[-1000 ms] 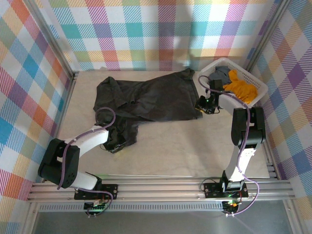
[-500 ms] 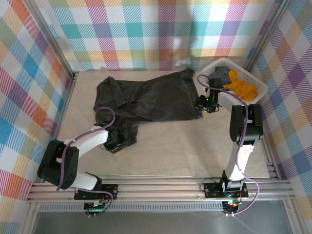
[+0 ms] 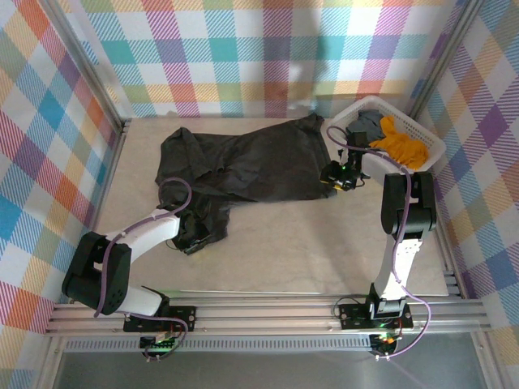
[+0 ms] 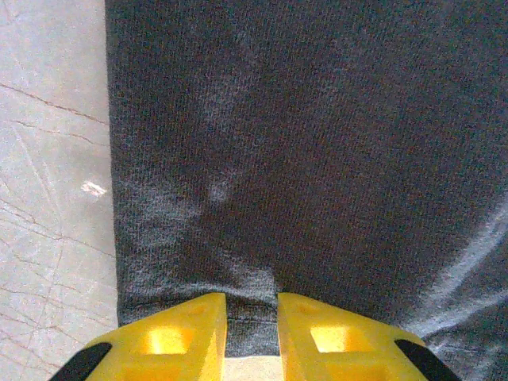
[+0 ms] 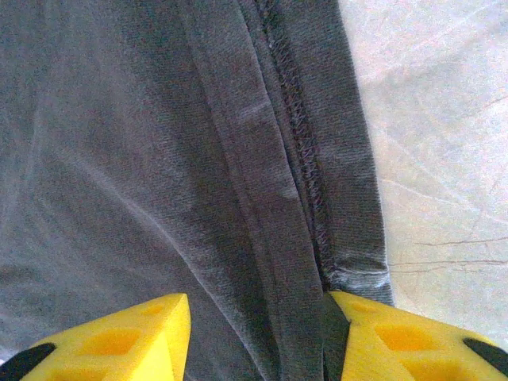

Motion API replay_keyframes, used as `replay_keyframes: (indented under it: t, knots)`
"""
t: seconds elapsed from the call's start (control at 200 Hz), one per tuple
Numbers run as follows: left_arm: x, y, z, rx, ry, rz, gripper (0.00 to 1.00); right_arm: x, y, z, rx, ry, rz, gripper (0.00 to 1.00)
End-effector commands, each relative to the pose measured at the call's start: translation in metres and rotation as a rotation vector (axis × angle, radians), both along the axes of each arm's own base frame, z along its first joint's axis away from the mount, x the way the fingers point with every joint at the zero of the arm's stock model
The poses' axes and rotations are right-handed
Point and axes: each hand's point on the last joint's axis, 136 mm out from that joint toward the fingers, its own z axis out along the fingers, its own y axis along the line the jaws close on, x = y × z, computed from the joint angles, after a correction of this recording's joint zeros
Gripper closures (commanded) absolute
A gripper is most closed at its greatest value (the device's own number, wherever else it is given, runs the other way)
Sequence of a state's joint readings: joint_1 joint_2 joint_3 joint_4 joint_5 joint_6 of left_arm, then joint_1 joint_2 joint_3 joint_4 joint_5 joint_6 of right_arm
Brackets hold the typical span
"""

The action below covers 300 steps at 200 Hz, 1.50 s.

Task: Fold and stack the t-shirts

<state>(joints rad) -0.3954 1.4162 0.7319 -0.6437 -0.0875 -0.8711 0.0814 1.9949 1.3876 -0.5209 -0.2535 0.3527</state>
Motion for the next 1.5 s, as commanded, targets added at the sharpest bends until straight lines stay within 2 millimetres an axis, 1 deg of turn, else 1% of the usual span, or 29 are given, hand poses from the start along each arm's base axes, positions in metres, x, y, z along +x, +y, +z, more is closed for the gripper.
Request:
replay_keyframes:
  t: [0.0, 0.105, 0.175, 0.265, 0.38, 0.455, 0.55, 0.795, 0.925, 1.125, 1.27, 1.394, 1.494]
  knots:
    - [0.004, -0.005, 0.008, -0.013, -0.020, -0.020, 0.76, -0.006, 0.002, -0.002, 0.020, 0.031, 0.022, 0.54]
    - [0.004, -0.004, 0.010, -0.010, -0.023, -0.022, 0.76, -0.010, -0.003, -0.003, -0.013, 0.042, 0.014, 0.54]
    - [0.003, -0.004, 0.010, -0.011, -0.021, -0.022, 0.76, -0.013, -0.008, -0.003, -0.036, 0.036, 0.010, 0.52]
    - [0.004, -0.005, 0.010, -0.012, -0.021, -0.024, 0.76, -0.014, -0.005, -0.001, -0.019, 0.032, 0.022, 0.51]
    - [0.004, -0.004, 0.011, -0.009, -0.024, -0.026, 0.76, -0.014, 0.003, -0.001, 0.024, 0.034, 0.033, 0.56]
    - [0.005, -0.004, 0.012, -0.008, -0.025, -0.025, 0.77, -0.014, 0.004, -0.002, 0.031, 0.044, 0.030, 0.58]
    - [0.005, -0.004, 0.013, -0.009, -0.029, -0.024, 0.77, -0.014, 0.003, 0.000, 0.027, 0.040, 0.022, 0.67]
    - [0.003, -0.004, 0.012, -0.010, -0.029, -0.025, 0.78, -0.011, -0.001, 0.005, 0.006, 0.025, 0.011, 1.00]
    - [0.003, -0.003, 0.012, -0.009, -0.029, -0.023, 0.78, -0.010, -0.004, 0.011, -0.011, 0.012, -0.002, 1.00]
    - [0.003, -0.002, 0.012, -0.005, -0.031, -0.021, 0.78, -0.002, -0.007, 0.030, -0.025, -0.038, -0.018, 1.00]
    - [0.003, -0.002, 0.013, -0.003, -0.034, -0.018, 0.78, 0.011, -0.008, 0.043, -0.023, -0.068, -0.031, 1.00]
    - [0.002, 0.000, 0.014, 0.004, -0.036, -0.017, 0.78, 0.024, -0.008, 0.048, -0.024, -0.077, -0.045, 1.00]
    - [0.002, 0.002, 0.013, 0.014, -0.033, -0.016, 0.79, 0.033, -0.010, 0.047, -0.035, -0.081, -0.061, 1.00]
